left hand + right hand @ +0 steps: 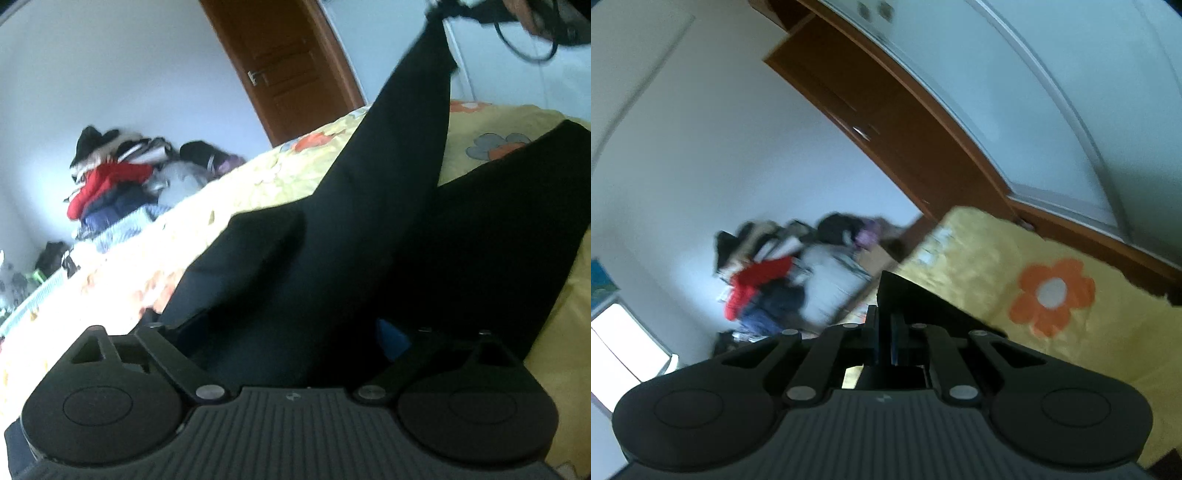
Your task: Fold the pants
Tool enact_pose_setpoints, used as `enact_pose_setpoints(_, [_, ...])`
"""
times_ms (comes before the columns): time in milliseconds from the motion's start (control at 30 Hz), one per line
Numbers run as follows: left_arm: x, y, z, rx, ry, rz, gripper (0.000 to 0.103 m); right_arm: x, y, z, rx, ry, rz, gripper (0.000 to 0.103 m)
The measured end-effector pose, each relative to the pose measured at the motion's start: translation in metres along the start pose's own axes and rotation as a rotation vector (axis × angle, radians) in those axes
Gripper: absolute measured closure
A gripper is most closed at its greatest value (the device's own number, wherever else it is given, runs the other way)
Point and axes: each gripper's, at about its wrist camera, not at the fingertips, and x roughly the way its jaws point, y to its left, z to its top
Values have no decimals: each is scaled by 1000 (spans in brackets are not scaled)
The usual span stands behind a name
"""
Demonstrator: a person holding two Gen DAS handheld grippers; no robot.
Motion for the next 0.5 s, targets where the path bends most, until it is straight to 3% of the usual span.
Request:
enact_pose_setpoints(67, [5, 2, 2, -29, 17, -33, 35, -11, 7, 5, -7, -12, 29, 97])
enact_pose_setpoints(133, [7, 9, 2, -89, 33, -105, 71, -19, 13, 10, -20, -17, 47, 97])
enact_pose_setpoints(200, [7, 16, 2, -143, 42, -137, 88, -20, 20, 13, -40, -20, 43, 97])
enact_pose_setpoints(400, [-6, 49, 9, -264, -43, -100, 93, -16, 8, 17, -22, 0, -11, 97])
enact_pose_setpoints(500, [-19, 73, 14, -367, -123, -92, 92, -27, 7, 17, -1, -50, 33, 97])
